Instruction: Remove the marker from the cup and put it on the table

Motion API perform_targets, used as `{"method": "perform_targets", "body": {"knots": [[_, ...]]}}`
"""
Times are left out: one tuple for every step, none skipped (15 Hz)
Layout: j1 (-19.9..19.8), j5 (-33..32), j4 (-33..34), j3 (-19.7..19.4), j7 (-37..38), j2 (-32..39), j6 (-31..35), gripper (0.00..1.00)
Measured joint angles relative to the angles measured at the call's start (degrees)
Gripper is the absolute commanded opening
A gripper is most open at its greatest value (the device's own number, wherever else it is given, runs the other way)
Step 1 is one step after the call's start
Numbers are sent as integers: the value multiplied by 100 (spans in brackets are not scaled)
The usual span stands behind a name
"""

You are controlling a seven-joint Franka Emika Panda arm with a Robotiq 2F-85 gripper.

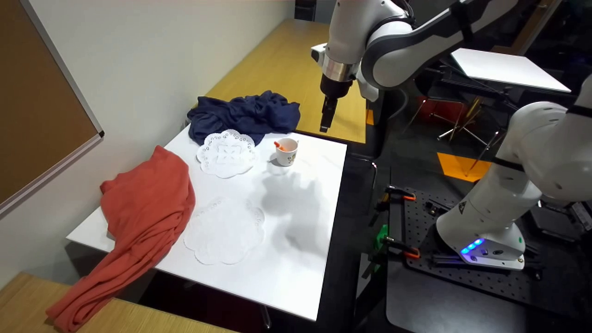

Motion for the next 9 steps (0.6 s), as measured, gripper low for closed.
{"method": "perform_targets", "body": {"knots": [[-7, 0, 2, -9, 2, 17, 71, 100], [-13, 6, 8, -27, 2, 53, 213, 100], [-18, 4, 26, -52, 1, 118, 405, 100], [-33, 1, 51, -81, -5, 206, 613, 100], [-63, -10, 91, -106, -31, 320, 816, 100], [-89, -8, 147, -136, -116, 456, 994, 100], [-107, -3, 219, -184, -249, 606, 1140, 100], [-130, 23, 304, -230, -423, 767, 1244, 100], [-158, 53, 397, -270, -615, 931, 1333, 100]]}}
